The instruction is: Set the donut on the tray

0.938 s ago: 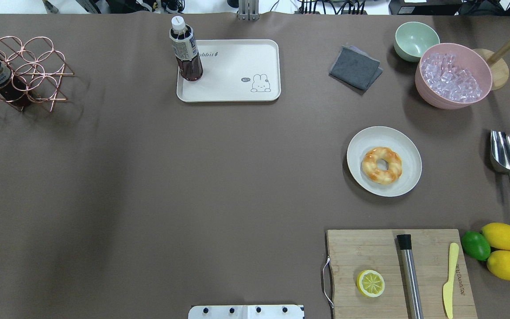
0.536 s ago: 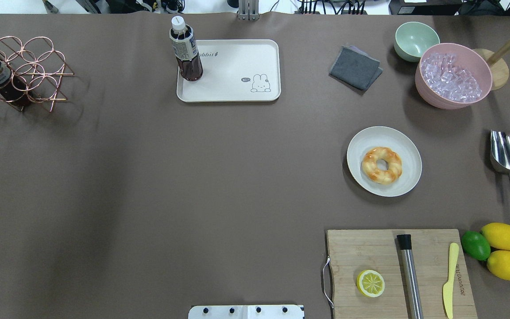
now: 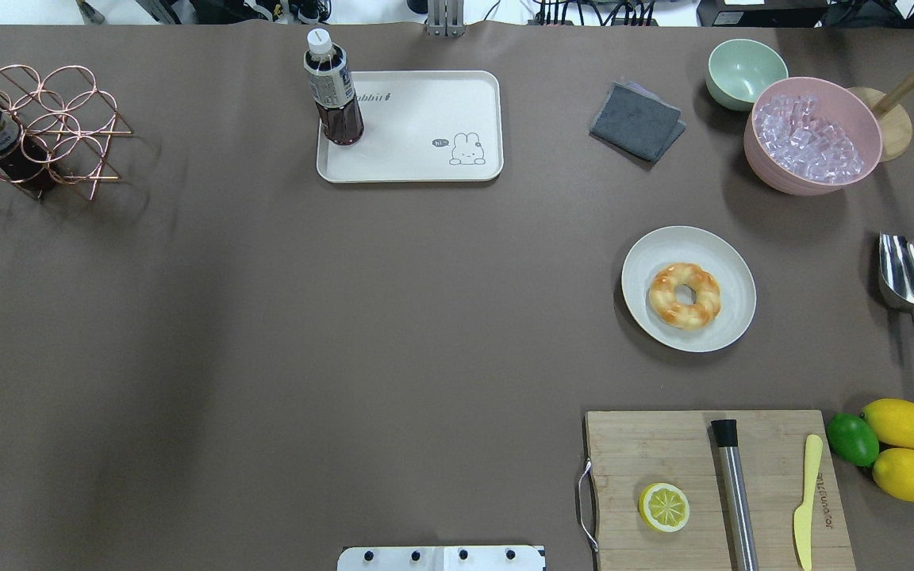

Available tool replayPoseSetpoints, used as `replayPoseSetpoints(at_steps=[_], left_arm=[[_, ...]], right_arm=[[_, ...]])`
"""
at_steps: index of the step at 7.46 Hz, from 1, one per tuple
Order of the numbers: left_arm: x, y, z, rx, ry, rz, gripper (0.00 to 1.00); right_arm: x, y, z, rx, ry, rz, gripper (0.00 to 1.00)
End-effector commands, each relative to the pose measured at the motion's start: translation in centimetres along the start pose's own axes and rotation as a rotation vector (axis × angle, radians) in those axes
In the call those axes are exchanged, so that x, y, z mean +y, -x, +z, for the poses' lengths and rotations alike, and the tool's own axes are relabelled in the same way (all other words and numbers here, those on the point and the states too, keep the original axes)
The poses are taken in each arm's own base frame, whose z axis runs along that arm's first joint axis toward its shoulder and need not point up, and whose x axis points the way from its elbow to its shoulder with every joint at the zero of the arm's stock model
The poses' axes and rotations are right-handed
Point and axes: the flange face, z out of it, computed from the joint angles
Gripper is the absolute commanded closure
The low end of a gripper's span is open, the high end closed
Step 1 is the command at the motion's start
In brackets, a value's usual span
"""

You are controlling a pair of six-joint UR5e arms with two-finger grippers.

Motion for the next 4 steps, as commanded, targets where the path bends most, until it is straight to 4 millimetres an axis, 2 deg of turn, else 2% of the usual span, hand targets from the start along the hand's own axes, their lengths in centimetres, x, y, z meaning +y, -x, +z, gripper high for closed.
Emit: replayPoseSetpoints(at_steps=[1,4], left_arm=[[0.04,-0.06,-0.06,-0.001,-0.001,0.001,0.02],[0.17,0.05,0.03,0.000,0.001,-0.001,0.02]], right_arm=[[0.37,-0.12,0.14,-0.002,0.005,0.005,0.01],[0.44,-0.29,0.28,0.000,0.007,0.007,0.01]])
